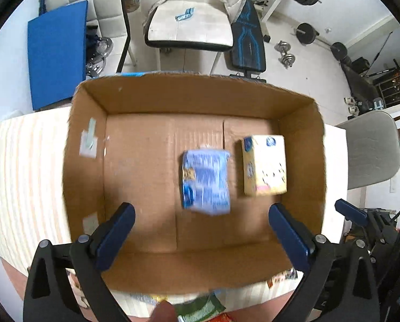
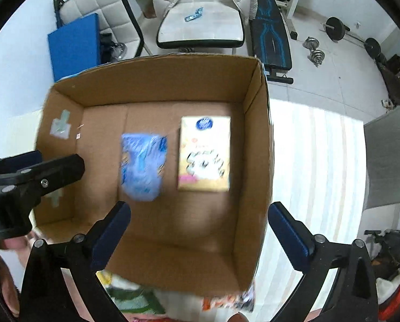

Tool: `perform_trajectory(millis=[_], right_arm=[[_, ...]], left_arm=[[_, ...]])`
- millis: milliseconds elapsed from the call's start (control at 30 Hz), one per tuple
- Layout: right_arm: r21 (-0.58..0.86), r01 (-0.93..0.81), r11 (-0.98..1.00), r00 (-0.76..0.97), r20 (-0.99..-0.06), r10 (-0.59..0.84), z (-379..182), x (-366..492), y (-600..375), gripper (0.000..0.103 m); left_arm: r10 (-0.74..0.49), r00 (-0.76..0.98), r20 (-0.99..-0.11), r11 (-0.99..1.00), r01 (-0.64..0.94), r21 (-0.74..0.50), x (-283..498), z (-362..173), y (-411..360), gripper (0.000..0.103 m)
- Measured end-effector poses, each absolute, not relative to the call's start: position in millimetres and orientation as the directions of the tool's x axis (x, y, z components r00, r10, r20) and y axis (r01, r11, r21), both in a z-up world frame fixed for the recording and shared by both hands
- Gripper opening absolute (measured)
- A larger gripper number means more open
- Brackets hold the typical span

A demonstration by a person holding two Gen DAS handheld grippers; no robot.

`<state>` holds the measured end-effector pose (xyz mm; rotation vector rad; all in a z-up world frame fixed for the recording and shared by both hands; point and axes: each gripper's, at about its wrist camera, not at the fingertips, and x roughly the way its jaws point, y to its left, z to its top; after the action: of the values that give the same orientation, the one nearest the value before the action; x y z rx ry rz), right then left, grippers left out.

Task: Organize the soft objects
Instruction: 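Carry both packs into the box and open both grippers, then grasp the green snack bag with the left gripper while the right grasps the red snack bag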

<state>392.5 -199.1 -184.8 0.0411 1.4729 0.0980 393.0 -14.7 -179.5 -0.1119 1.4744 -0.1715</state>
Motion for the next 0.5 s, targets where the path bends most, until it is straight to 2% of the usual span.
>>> perform_trajectory(millis=[133, 233, 400, 500], right_arm=[[0.139, -0.006, 0.990, 0.114, -0.984, 0.139, -166, 336, -204, 0.103], [0.210, 0.098, 0.973, 0.069, -0.977, 0.204, -175, 275, -215, 0.103], [0.320, 0.344, 0.883, -0.115, -0.919, 0.378, -239, 159, -219, 0.103], [0.307, 0.466, 0.830, -0.225, -0.866, 0.447, -288, 101, -205, 0.103]], left_arm=[[-0.086, 0.189, -0.978, 0.995, 0.058, -0.077, 343, -157, -4, 0.102], [0.035, 0.233, -0.972, 0.995, 0.081, 0.055, 290, -150, 6, 0.102], [0.303, 0.272, -0.913, 0.914, 0.187, 0.359, 204, -180, 17, 0.102], [0.358, 0.242, -0.902, 0.877, 0.244, 0.414, 173, -205, 22, 0.102]])
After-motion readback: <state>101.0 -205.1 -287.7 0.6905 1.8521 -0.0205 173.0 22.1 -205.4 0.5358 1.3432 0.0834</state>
